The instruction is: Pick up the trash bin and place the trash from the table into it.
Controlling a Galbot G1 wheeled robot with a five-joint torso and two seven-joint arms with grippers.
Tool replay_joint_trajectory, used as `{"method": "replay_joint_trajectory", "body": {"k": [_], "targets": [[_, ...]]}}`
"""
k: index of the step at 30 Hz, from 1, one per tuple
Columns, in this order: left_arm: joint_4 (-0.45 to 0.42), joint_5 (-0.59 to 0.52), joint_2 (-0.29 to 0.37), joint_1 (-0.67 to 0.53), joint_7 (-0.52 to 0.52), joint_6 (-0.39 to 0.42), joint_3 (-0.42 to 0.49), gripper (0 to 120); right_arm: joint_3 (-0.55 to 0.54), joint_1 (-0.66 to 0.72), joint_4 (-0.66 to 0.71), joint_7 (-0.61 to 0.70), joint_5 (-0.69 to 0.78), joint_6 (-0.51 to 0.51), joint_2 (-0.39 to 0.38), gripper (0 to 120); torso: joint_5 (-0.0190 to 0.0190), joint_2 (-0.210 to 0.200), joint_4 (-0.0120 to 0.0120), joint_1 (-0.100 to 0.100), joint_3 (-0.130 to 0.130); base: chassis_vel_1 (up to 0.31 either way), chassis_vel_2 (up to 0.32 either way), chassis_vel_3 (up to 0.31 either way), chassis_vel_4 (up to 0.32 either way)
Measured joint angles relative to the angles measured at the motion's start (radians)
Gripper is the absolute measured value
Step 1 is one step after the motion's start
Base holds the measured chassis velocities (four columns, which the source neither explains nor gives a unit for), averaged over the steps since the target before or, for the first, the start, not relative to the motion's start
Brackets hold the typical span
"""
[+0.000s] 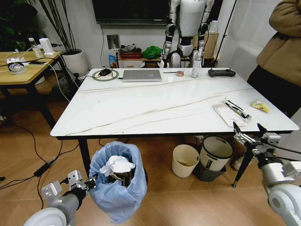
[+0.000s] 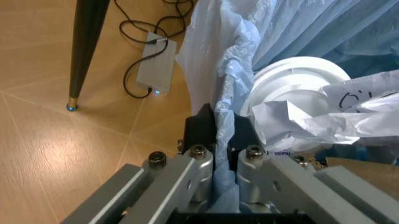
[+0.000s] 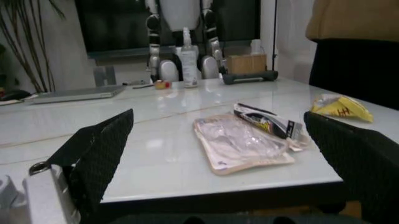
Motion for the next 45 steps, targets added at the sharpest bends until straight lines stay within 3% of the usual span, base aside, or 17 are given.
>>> {"method": "replay_joint_trajectory", "body": {"k": [4, 10, 45], "targets": [[0.001, 0.000, 0.000, -0.002, 0.001, 0.000, 0.000, 0, 0.016, 0.001, -0.019, -0.027, 0.004, 0.011, 0.084, 100, 0.0001, 0.000, -0.0001, 0.000, 0.000, 0.000, 0.000, 0.000, 0.000], [0.001, -0.002, 0.001, 0.002, 0.001, 0.000, -0.005, 0, 0.020, 0.012, -0.026, -0.037, 0.022, 0.013, 0.122, 100, -0.0002, 0.000, 0.0002, 0.000, 0.000, -0.012, -0.026, 0.032, 0.021], [-0.004, 0.012, -0.007, 0.019, 0.005, -0.001, 0.005, 0, 0.016, -0.003, -0.042, -0.081, 0.032, 0.038, 0.132, 100, 0.0004, 0.000, -0.0002, 0.000, 0.000, -0.133, -0.133, 0.130, 0.131]]}}
